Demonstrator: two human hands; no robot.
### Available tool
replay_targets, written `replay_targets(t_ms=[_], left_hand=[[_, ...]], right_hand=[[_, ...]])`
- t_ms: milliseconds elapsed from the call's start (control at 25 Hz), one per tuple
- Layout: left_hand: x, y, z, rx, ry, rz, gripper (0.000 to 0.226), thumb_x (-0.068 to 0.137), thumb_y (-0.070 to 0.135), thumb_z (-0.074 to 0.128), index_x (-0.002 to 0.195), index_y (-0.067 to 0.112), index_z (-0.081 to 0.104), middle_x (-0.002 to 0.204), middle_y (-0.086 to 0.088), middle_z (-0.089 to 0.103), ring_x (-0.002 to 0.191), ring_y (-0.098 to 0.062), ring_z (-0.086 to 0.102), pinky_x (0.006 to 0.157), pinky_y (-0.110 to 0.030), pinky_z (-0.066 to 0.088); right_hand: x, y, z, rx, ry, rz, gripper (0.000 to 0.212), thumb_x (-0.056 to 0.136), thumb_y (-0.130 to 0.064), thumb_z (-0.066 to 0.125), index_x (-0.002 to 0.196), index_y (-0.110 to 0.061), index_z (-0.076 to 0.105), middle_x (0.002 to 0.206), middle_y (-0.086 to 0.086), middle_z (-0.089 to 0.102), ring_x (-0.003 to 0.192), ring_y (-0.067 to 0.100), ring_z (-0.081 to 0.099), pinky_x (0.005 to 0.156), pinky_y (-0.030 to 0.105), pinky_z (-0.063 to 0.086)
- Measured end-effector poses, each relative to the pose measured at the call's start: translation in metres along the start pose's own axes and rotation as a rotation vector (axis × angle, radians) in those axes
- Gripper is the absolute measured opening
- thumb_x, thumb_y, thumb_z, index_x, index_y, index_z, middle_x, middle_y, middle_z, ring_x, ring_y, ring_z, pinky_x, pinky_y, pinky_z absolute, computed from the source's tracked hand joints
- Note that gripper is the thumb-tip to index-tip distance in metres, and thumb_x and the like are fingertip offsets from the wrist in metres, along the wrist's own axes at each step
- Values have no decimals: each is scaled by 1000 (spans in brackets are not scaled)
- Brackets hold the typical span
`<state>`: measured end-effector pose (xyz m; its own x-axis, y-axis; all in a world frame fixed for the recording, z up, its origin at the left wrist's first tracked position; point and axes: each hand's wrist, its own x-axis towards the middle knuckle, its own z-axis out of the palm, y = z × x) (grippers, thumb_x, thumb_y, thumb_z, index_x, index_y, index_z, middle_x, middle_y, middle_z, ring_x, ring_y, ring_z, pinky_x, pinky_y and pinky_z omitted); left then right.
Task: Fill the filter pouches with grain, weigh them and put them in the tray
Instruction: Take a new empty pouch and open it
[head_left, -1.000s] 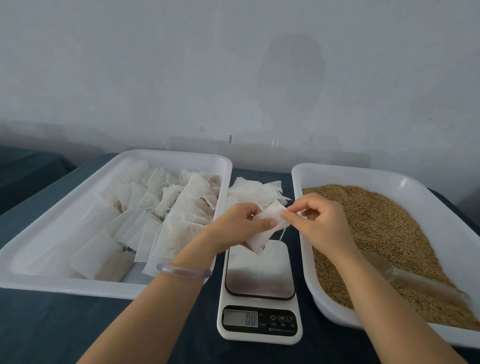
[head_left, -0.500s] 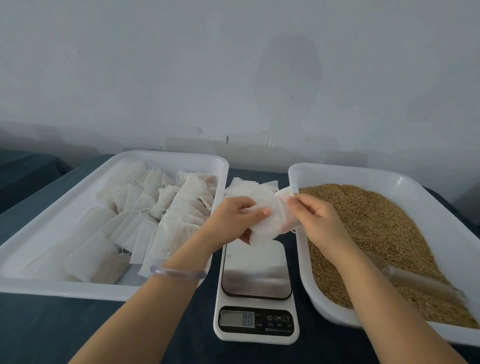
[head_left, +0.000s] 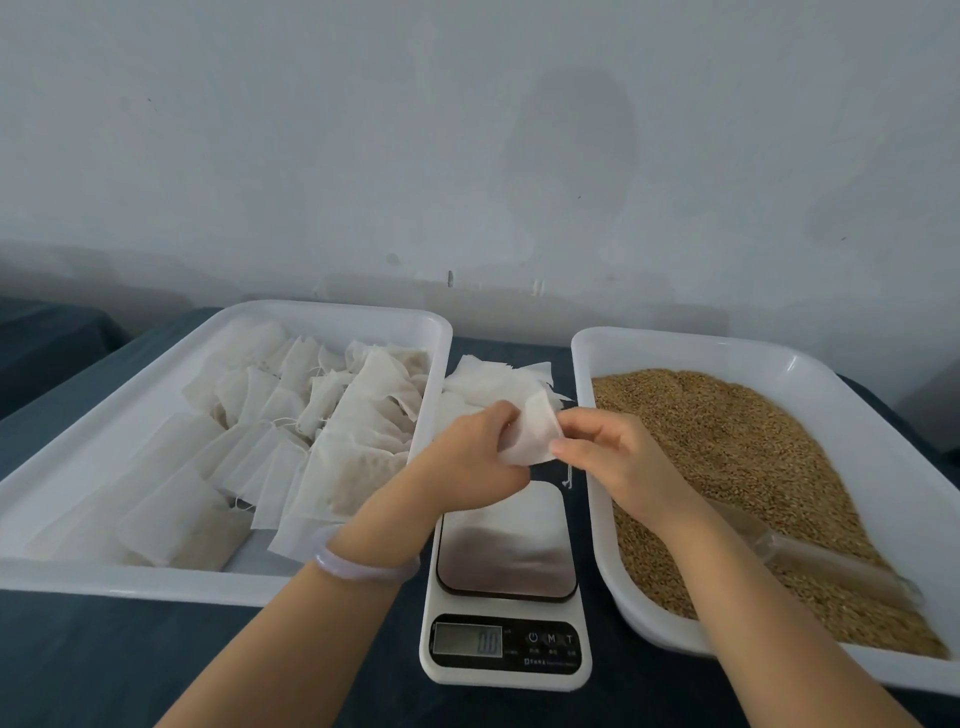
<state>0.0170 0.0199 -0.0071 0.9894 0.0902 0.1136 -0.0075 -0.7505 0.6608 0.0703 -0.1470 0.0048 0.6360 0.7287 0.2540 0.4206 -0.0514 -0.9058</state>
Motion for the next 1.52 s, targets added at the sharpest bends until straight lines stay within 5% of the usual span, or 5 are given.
replay_targets(t_ms=[160,480,880,1120,1520], left_hand=[[-7,2,-11,-464,-313,-58,27,81,6,67,104,13,57,82,4,62,72,-15,65,64,-23,50],[-6,0,-16,-560,-504,-80,32,63,27,70,90,13,59,85,-1,56,77,-16,56,71,-31,50],[-2,-4,-11,-597,-571,-107,17,68,17,70,84,15,63,71,6,63,71,-14,63,79,-38,52],[-3,-8,-13,-670,-530,-110,18,79,10,69,96,11,64,82,0,69,77,-21,68,72,-34,56],[-2,-11,-11,-740,-432,-102,11,87,12,65,96,18,63,82,1,71,71,-16,68,64,-30,55]], right_hand=[[-4,-3,-2,-169,-86,-49,20,71,-41,60,84,-32,73,88,-21,66,85,10,48,77,30,41],[-6,-5,-6,-200,-80,-14,14,80,-30,62,72,-36,72,65,-8,54,79,7,44,71,18,37],[-9,-4,-3,-235,-128,34,32,89,-13,61,74,15,63,86,22,59,93,15,52,87,39,44],[-20,-11,-14,-315,78,26,22,87,-27,60,98,-45,63,94,-27,68,87,-2,62,69,11,47],[-77,32,-112,-892,-44,754,57,74,-34,76,126,-26,52,128,-9,53,110,9,52,99,30,42]])
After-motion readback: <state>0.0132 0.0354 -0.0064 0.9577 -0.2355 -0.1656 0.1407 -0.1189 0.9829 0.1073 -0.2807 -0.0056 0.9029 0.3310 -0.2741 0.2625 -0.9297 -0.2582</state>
